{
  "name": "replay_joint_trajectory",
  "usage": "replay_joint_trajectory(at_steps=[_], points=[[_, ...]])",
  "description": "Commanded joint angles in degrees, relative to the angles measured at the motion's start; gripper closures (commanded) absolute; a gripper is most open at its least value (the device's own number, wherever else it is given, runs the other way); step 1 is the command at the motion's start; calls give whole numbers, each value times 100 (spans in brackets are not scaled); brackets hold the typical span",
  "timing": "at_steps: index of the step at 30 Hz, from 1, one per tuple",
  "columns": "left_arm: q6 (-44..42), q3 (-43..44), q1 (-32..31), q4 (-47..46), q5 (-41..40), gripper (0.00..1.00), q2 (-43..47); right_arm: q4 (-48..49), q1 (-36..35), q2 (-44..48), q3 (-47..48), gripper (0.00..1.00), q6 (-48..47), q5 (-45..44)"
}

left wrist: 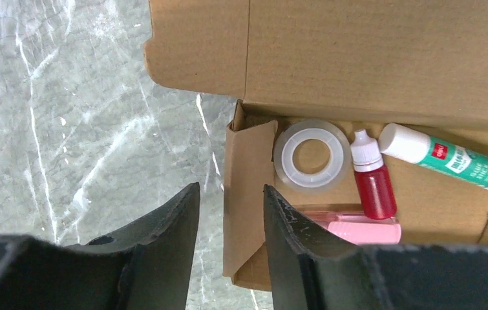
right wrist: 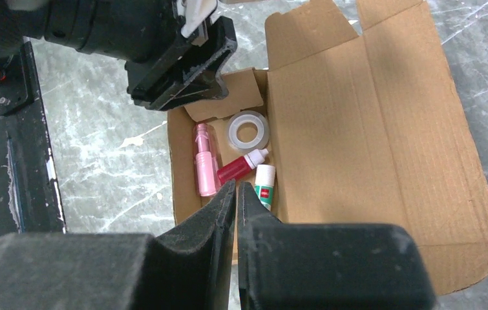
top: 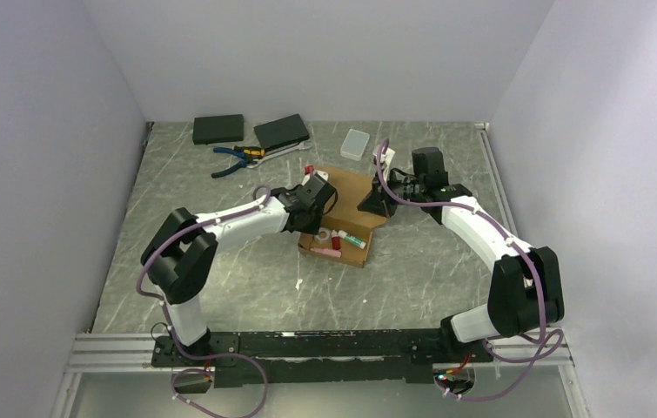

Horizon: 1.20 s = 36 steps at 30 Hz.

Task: Fold the paper box

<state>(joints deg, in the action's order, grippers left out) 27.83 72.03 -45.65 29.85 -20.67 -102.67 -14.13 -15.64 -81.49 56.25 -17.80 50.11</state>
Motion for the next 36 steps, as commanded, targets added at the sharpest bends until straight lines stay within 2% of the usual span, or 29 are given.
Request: replay_joint_trajectory(at_steps=[1, 6, 10, 15, 17, 21, 26, 29, 32, 36], points=[[-112, 169, 79, -60, 162, 54, 271, 138, 63, 225, 88, 91, 5, 232], [-198, 205, 245, -144, 491, 52, -2, 156, 70, 248, 73, 91, 22, 236], [-210, 175, 421, -200, 634, 55, -287, 164, 83, 251, 63, 91, 31, 262], [-208, -78, 644, -452, 1027, 83, -444, 161, 82, 237, 62, 91, 22, 272], [-210, -146, 670, -503, 1126, 100, -539, 152, 82, 225, 64, 91, 22, 272], [-184, -200, 665, -563, 997, 100, -654, 156, 84, 207, 70, 91, 27, 267], [-148, -212, 610, -512, 346, 100, -706, 157, 97, 193, 67, 91, 31, 254], [-147, -213, 610, -499, 370, 99, -679, 156, 106, 194, 70, 91, 40, 269], [-121, -177, 610, -414, 487, 83, -461, 157, 115, 192, 66, 91, 32, 272], [-118, -114, 618, -331, 544, 72, -88, 140, 122, 192, 70, 91, 22, 288]])
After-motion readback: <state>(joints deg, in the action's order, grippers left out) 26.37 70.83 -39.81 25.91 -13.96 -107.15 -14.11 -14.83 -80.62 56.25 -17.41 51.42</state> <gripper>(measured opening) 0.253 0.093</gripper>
